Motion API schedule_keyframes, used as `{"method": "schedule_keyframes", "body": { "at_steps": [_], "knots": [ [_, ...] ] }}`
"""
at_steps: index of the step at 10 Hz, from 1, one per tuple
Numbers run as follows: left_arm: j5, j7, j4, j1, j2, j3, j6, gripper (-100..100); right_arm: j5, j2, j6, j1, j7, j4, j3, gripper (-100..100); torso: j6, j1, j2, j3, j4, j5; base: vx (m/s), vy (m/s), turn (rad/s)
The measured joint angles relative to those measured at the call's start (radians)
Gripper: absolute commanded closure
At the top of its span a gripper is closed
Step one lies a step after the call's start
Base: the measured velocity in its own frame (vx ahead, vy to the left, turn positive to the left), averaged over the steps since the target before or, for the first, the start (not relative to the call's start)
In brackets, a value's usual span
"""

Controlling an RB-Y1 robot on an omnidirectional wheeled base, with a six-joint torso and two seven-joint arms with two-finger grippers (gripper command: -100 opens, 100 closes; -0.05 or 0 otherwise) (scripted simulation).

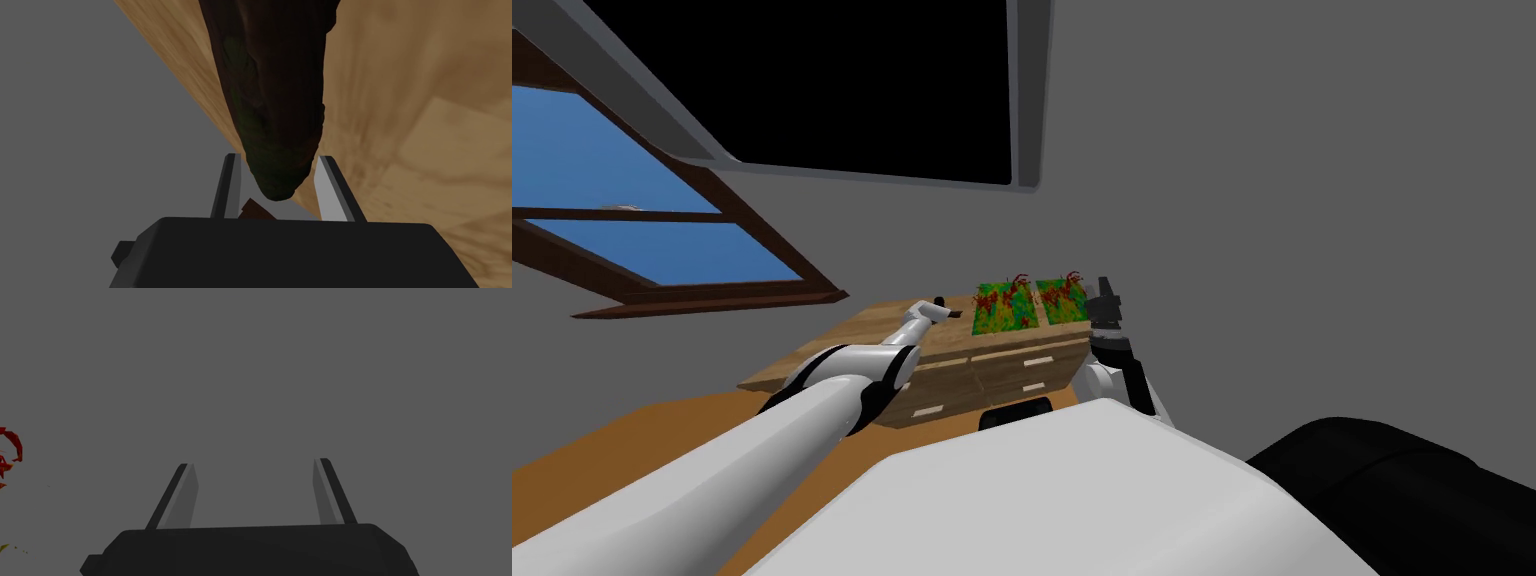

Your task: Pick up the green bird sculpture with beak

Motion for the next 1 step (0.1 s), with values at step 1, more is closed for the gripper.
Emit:
{"method": "schedule_keyframes", "body": {
  "at_steps": [1],
  "knots": [
    [0.002,-0.006,0.000,0.000,-0.001,0.000,0.000,0,0.000,0.000,0.000,0.000,0.000,0.000,0.000,0,0.001,0.001,0.000,0.000,0.000,0.000,0.000,-0.005,-0.008]
  ]
}}
